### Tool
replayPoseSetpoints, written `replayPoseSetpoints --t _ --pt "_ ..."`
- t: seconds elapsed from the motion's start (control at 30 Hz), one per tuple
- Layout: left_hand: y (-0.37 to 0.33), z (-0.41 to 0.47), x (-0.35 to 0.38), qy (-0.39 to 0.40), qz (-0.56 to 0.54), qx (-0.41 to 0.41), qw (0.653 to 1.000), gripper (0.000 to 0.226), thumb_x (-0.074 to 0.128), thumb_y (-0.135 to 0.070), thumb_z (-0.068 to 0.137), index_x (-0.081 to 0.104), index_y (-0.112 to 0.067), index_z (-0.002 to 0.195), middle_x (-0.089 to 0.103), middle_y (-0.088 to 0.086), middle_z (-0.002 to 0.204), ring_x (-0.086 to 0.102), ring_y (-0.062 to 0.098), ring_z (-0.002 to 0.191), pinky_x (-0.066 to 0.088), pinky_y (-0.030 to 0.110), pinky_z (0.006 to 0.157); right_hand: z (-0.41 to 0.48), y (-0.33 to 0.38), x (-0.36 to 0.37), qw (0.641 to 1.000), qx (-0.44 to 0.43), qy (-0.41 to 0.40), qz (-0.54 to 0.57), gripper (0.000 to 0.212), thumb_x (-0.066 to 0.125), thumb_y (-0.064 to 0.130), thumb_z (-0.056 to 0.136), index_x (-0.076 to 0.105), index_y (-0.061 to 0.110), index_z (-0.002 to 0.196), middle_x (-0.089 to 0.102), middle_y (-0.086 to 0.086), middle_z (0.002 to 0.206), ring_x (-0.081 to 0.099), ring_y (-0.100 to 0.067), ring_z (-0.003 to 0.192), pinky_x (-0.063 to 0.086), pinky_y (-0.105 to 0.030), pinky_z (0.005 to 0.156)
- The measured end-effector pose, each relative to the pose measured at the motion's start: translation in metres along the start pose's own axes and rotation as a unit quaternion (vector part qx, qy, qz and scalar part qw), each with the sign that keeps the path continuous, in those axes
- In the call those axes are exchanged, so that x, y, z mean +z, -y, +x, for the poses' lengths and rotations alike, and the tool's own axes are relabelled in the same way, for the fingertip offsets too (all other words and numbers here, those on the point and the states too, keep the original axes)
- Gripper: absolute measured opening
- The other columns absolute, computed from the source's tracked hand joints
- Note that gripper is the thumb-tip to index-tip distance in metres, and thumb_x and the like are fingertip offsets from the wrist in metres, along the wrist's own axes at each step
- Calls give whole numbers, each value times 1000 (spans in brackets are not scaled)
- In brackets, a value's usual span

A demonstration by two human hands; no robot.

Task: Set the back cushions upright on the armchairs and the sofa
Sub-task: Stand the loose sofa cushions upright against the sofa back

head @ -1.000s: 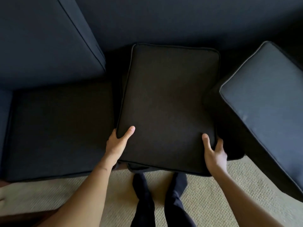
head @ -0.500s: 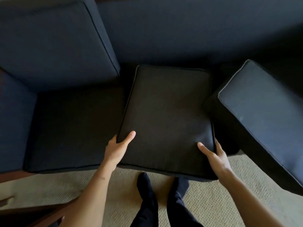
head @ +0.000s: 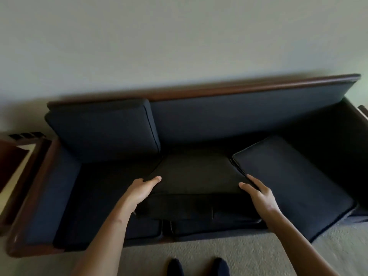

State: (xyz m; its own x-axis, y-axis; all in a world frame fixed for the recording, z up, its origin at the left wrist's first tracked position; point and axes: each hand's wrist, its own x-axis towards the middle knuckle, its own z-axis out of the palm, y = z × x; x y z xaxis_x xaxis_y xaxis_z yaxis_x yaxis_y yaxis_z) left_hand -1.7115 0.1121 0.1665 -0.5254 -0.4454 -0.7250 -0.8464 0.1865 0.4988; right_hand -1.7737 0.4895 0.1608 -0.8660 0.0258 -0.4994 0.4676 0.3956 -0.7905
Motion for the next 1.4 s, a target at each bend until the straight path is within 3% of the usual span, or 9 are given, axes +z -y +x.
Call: replayPoseSetpoints --t 0.13,0.3,0.43,0.53,0.6,0.77,1.03,1.2,1.4 --pt "-33 -30 -38 4 16 -24 1000 74 62 -71 90 63 -13 134 68 15 126 66 40 111 59 52 87 -10 55 -10 996 -68 -49 -38 58 55 81 72 69 47 117 72 11 107 65 -11 95 49 -30 74" --pt "-64 -47 -53 -83 47 26 995 61 38 -67 101 63 -13 114 65 13 108 70 38 90 66 49 54 3 74 -11 991 -115 -21 -64 61 48 94 76 52 61 128 70 5 118 65 -23 109 53 -48 95" --pt "-66 -47 -32 -180 151 178 956 91 13 -89 92 53 -24 141 49 16 143 53 42 123 53 57 98 29 50 -28 977 -130 172 -5 113 94 56 59 29 64 151 49 2 147 51 -19 132 50 -49 107" --pt "-71 -51 -4 -178 350 292 872 115 8 -104 76 29 -30 160 26 10 163 17 40 154 10 75 117 51 35 -24 969 -156 155 -116 143 101 32 43 14 69 151 38 11 140 42 -20 135 48 -55 109" --pt "-78 -56 22 -142 433 356 816 132 19 -111 68 5 -25 167 21 13 168 7 40 159 -12 77 118 61 34 -13 970 -180 104 -123 145 102 28 43 20 47 160 39 4 145 41 -25 138 46 -57 110" --pt "-106 -61 65 -132 524 422 728 135 69 -83 70 -5 -21 165 35 18 150 37 40 139 17 69 121 80 28 0 966 -228 120 -24 120 103 21 42 43 31 145 72 10 123 68 -15 116 59 -40 96" --pt "-110 -53 30 -129 480 444 746 121 85 -62 64 18 -28 158 47 0 140 48 26 125 38 50 113 69 55 11 954 -282 100 -26 87 105 5 50 59 37 117 77 15 104 73 -4 92 56 -15 74" --pt "-63 -27 -57 -144 497 380 767 125 79 -69 63 13 -33 162 46 -3 147 48 25 131 39 52 112 53 87 22 946 -298 117 -51 116 103 2 51 47 38 146 70 13 130 68 -5 114 54 -17 88" --pt "-47 5 -107 -113 449 372 805 122 84 -63 64 17 -34 162 41 -6 150 43 20 135 40 46 114 42 174 56 757 -358 49 -544 140 77 78 55 4 32 166 23 -1 164 33 -39 144 30 -57 119"
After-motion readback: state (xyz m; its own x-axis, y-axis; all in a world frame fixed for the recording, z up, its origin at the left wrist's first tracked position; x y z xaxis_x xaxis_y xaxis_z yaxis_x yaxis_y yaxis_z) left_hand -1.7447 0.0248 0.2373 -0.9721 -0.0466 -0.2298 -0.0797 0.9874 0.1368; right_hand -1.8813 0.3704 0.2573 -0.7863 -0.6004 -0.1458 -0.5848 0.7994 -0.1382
